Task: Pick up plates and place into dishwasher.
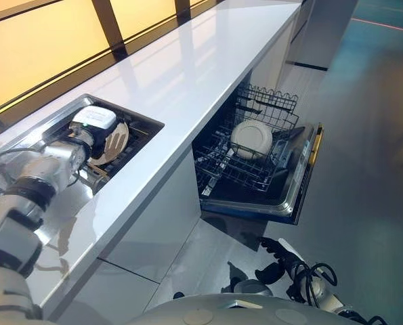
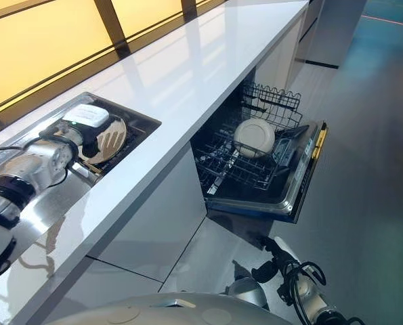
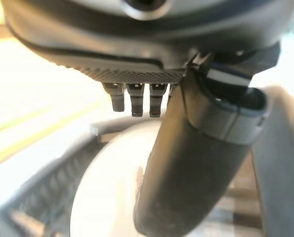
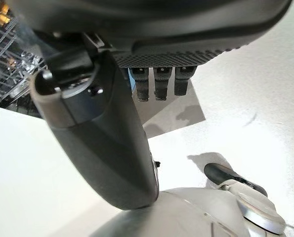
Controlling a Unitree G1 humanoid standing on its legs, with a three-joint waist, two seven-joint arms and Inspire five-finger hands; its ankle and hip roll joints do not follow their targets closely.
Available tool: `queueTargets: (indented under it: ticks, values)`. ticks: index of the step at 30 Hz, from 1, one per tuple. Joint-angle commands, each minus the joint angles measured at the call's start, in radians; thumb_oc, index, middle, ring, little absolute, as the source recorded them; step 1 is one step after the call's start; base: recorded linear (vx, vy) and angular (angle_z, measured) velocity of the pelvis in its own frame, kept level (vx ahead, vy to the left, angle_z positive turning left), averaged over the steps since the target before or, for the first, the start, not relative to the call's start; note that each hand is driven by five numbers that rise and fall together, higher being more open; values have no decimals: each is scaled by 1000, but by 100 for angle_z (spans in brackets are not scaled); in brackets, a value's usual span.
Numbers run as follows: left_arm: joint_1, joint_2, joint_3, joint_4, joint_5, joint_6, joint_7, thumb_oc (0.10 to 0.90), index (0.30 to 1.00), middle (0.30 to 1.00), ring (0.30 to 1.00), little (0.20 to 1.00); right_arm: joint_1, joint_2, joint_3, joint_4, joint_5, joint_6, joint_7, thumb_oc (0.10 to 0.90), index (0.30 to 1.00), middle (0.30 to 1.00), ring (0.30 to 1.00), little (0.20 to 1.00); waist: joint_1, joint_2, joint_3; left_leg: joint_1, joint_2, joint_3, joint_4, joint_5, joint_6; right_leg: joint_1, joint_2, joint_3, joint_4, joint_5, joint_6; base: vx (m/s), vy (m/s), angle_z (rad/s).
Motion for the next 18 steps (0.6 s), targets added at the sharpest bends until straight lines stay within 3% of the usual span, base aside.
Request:
queueTargets:
  ticks: [1, 9, 18]
  values:
    - [-189, 52, 1, 117, 68, 136, -161, 800, 900, 900, 900, 900, -47, -27, 13, -62, -1, -30, -17, 800, 900, 900, 900, 900, 1, 12, 39, -4, -103, 53, 137, -230, 97, -100, 26, -24, 79, 9, 70, -7, 22, -11]
    - [-132, 52, -23, 204, 120, 129, -406, 800, 900, 900, 900, 900, -63, -37, 24, -64, -25, -46, -8, 800, 900, 900, 900, 900, 9, 19, 42, -1, -104, 49, 130, -227, 99, -88, 27, -33, 62, 10, 72, -9, 6, 0]
    - [59, 85, 72, 83, 69, 116, -445, 800, 900, 900, 900, 900, -78, -49, 15, -76, -31, -52, -6, 800, 900, 900, 900, 900, 58, 20, 48, -1, -106, 18, 112, -213, 90, -62, 25, -73, 25, 14, 66, -74, 21, 6]
